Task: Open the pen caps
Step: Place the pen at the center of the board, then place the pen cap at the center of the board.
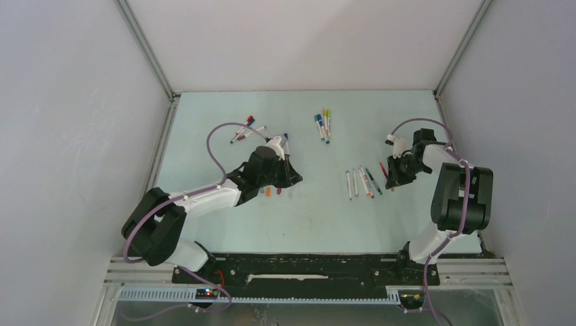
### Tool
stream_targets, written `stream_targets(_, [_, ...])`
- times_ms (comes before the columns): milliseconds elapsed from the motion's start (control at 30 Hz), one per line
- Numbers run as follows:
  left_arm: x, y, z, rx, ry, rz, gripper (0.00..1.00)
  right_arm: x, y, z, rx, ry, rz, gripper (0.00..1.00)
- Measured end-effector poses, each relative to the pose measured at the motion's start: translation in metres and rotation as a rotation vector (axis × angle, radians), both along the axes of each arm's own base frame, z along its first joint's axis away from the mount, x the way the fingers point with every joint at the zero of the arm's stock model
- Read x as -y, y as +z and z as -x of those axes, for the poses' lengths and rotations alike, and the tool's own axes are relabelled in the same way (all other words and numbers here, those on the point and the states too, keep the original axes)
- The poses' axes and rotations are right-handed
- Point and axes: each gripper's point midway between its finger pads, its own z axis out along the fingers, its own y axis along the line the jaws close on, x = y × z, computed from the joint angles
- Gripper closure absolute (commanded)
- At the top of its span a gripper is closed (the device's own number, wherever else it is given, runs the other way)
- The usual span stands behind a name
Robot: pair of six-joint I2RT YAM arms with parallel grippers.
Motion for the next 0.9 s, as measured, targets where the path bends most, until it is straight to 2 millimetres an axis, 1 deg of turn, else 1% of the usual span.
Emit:
stream_targets(133, [0.001,-0.003,0.001,-0.005,-0.002,-0.005,1.00,0.001,-0.006,0.002,-0.033,-0.010,0.002,0.79])
stream_targets(367, [0.002,-0.005,0.002,-0.010,-0.007,-0.008,1.00,0.001,-0.006,0.003,-0.053,-0.016,0.002,0.68])
stream_targets(633, [0.003,-0.010,0.005,-0.022,-0.015,-0.023,0.98,0.000,-0.005,0.005,-0.064,-0.014,-0.002,0.64])
stream_targets(900, [0.009,-0.015,0.004,-0.030,-0.026,-0.106,0.96,-0.006,0.003,0.003,-0.049,0.009,-0.041,0.62])
